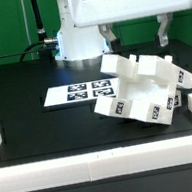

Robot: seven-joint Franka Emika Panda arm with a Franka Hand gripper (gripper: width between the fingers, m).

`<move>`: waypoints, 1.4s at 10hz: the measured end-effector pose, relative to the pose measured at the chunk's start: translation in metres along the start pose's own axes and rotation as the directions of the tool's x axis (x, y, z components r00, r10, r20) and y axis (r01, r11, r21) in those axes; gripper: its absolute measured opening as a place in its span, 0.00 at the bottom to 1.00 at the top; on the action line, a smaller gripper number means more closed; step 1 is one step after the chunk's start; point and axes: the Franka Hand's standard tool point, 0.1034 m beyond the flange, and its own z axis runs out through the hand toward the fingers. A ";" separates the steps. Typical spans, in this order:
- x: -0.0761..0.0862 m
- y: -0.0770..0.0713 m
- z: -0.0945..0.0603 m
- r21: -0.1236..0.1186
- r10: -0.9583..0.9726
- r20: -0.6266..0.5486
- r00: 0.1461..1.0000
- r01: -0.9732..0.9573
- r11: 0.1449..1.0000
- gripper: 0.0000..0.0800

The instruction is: Assemble chair

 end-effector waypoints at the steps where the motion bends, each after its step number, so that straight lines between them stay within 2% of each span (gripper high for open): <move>1: -0.001 0.000 -0.002 0.004 0.001 -0.002 1.000 -0.001 1.000 0.81; 4: -0.004 0.011 0.011 -0.006 0.000 -0.009 1.000 0.000 1.000 0.81; 6: -0.005 0.014 0.021 -0.023 -0.002 -0.001 1.000 0.002 1.000 0.81; 14: 0.013 0.001 0.044 -0.046 -0.027 -0.017 1.000 0.026 0.999 0.81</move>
Offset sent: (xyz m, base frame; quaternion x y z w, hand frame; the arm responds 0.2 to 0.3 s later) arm -0.0113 -0.0095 -0.0252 0.0084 0.0221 0.0051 0.9997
